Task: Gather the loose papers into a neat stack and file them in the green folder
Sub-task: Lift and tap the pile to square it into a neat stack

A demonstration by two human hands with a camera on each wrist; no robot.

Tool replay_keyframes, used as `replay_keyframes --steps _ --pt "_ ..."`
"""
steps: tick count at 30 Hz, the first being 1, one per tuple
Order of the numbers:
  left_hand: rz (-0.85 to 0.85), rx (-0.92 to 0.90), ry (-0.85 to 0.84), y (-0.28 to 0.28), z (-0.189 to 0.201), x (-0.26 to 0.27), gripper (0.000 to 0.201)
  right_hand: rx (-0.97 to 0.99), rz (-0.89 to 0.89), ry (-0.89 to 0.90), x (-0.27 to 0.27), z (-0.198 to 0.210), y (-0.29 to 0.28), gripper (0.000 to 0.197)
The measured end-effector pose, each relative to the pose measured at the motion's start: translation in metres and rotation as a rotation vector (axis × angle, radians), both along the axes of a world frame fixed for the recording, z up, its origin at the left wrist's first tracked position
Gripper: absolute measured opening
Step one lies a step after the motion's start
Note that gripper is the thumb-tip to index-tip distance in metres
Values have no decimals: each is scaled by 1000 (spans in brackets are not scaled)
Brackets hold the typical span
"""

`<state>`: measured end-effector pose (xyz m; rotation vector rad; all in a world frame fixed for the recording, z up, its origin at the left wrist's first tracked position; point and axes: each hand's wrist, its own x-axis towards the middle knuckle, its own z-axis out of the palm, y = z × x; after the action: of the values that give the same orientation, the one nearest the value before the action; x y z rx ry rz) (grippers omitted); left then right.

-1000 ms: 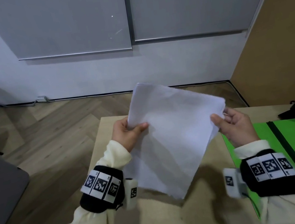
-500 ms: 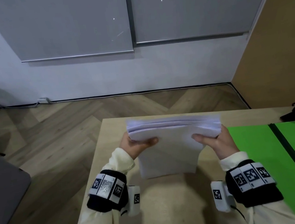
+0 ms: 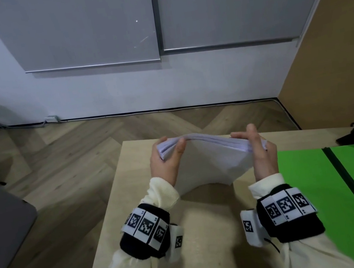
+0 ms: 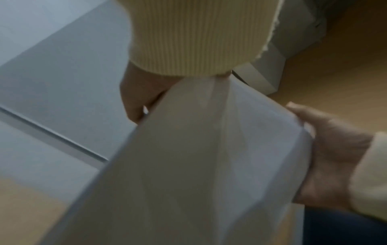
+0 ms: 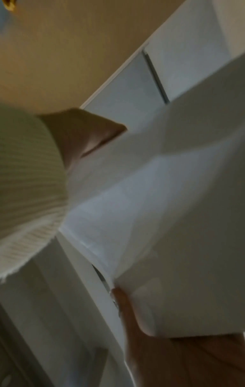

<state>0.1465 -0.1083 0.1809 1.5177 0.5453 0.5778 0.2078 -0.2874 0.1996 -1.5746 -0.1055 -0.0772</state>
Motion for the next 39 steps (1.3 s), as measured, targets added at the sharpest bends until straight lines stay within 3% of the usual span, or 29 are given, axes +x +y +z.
replay_keyframes --steps 2,5,7,9,10,13,16,18,22,24,25,29,33,36,39 --pt "100 -92 13 -5 4 1 90 81 -115 -3 4 0 8 41" --pt "189 -178 55 -8 12 8 82 141 -127 -55 10 -2 15 27" --pt "201 -196 90 -7 14 13 64 175 -14 -70 13 -11 9 38" --pt "154 -233 94 -5 15 17 39 97 167 -50 16 -22 2 60" --pt "115 -238 87 -4 17 18 34 30 241 -45 15 -26 0 59" --pt "-23 -150 112 4 20 19 42 -94 165 -31 17 -29 -1 17" --pt "-177 21 37 12 27 10 60 -120 116 -60 21 -21 -6 4" --pt "-208 142 -62 13 33 3 59 -112 158 -116 17 -9 -10 12" --pt "-212 111 -91 19 30 -4 24 -114 216 -106 0 -1 -16 31" --pt "-266 98 -9 22 15 -8 9 -96 230 -39 -2 -10 -18 18" --pt "-294 94 29 22 6 -11 14 -102 241 -4 -4 -16 -18 5" --pt "-248 86 10 12 -5 -17 26 -121 156 33 0 -27 -17 22" --pt "-214 84 -97 9 3 -18 27 -76 124 -32 -1 -16 -18 15" --pt "-233 102 -30 8 -11 -18 25 -120 96 71 -5 -33 -14 26" --pt "-205 3 75 3 -30 -17 30 -93 20 216 -8 -55 -7 48"
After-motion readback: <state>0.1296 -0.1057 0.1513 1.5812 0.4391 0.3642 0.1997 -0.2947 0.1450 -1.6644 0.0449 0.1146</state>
